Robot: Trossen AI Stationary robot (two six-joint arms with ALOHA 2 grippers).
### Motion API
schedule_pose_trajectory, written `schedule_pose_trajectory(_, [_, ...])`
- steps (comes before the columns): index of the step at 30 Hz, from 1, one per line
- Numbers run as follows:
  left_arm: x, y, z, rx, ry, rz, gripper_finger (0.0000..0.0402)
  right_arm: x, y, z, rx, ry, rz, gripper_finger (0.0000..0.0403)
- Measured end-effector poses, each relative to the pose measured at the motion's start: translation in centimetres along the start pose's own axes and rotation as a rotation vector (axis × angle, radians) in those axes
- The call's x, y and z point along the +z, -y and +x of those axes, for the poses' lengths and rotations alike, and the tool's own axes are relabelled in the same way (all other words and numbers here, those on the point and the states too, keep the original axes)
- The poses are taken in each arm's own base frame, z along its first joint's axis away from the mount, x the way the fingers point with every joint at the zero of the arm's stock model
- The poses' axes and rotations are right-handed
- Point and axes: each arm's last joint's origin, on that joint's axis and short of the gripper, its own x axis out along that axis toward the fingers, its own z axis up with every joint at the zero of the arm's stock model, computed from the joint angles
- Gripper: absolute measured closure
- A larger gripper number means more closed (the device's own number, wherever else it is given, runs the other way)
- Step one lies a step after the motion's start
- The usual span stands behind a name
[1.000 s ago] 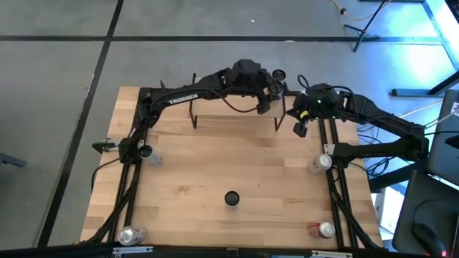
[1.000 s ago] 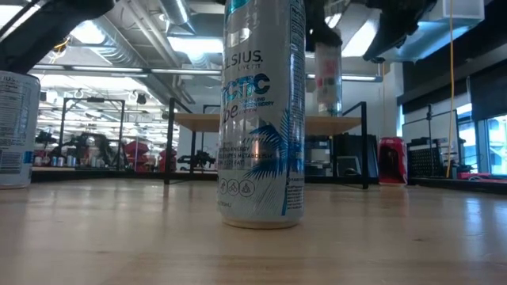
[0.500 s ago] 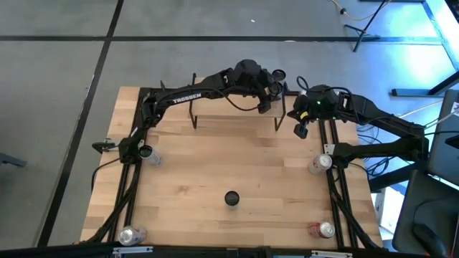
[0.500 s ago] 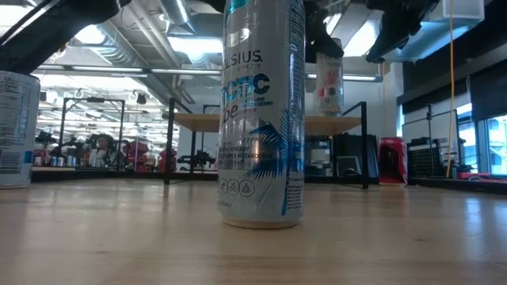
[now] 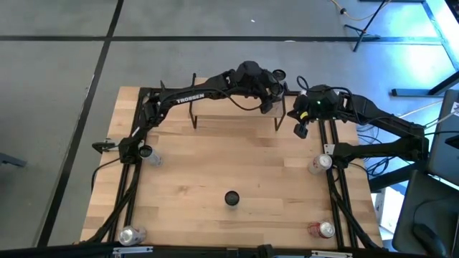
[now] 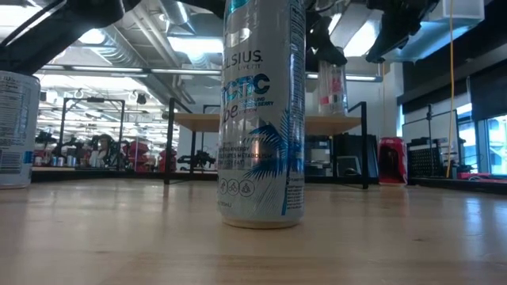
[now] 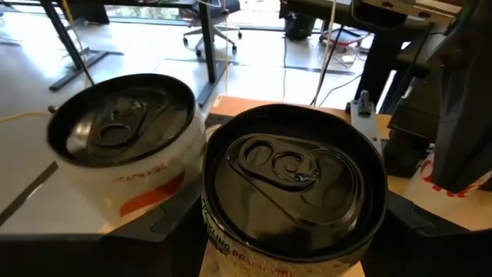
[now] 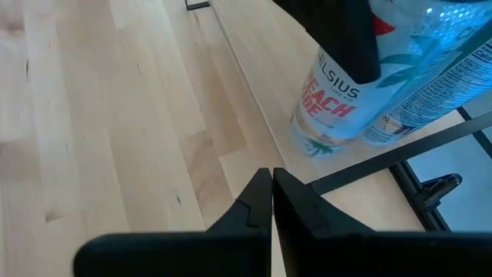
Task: Place canned beverage on shelf
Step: Put the white-pink soda can on the shelf aligned with the other white-pink soda can
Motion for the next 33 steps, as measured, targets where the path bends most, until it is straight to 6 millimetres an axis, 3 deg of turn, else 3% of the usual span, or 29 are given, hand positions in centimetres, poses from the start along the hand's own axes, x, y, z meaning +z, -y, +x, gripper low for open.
schedule_pose_trajectory(17, [0.2,0.2,0.0,0.028,0.016,0.033,0.0109,0.0,0.0,0.0,0.0,0.0,0.0,0.0398])
schedule_pose_trajectory(26, [0.8,1.0,-0.1,0.037,0.064,0.067,0.0105,0.0,0.0,0.0,0.003,0.001,0.0,0.0398])
schedule_pose_trajectory(33, [2.2,1.1,-1.3,0.039,0.119,0.069,0.0105,0.0,0.0,0.0,0.003,0.001,0.0,0.0398])
